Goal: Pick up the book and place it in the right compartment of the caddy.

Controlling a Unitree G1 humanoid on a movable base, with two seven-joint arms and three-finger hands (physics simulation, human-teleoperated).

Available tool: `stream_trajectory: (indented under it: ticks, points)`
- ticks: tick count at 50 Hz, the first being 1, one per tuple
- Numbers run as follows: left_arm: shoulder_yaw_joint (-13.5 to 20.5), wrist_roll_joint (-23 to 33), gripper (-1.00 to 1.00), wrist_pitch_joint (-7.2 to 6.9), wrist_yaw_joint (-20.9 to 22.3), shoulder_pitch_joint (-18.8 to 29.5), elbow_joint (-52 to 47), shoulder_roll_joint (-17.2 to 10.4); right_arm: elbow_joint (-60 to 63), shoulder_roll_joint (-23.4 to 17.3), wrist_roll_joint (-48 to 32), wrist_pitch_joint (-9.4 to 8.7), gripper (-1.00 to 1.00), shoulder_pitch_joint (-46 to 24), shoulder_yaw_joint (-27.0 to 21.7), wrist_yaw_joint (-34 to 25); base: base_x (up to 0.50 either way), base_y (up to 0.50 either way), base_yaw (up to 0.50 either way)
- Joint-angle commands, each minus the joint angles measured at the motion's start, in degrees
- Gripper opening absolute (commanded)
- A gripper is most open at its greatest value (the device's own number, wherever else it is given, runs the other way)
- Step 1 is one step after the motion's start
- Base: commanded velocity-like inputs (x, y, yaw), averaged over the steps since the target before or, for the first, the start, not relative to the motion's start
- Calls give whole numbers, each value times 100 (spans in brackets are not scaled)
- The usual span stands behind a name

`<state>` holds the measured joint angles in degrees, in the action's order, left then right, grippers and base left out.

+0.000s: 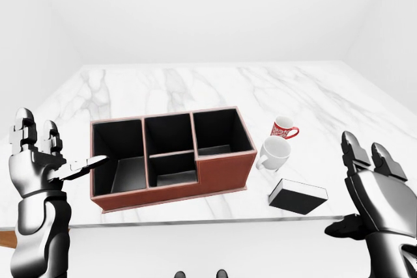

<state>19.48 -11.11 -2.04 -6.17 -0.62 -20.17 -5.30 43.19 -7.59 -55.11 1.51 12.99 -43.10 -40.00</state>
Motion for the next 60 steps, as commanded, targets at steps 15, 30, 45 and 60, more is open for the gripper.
stream_trajectory:
  ticks: [15, 30, 45, 60]
  points:
    - [-24, 32, 100, 19, 0, -3, 27, 9, -2384, -538, -706, -559, 100, -445, 921, 0, 0, 0, 0]
    - [-57, 86, 100, 15, -11, 1, 26, 14, -3629, -992, -673, -651, 100, -847, 1579, 547, 0, 0, 0]
    - [-72, 81, 100, 76, -13, 30, 128, -4, -4089, -1232, -735, -651, 100, -1051, 1820, 772, 0, 0, 0]
    - [-87, 95, 100, 54, -4, 1, 77, 18, -4449, -1338, -803, -651, 100, -1229, 1991, 969, 0, 0, 0]
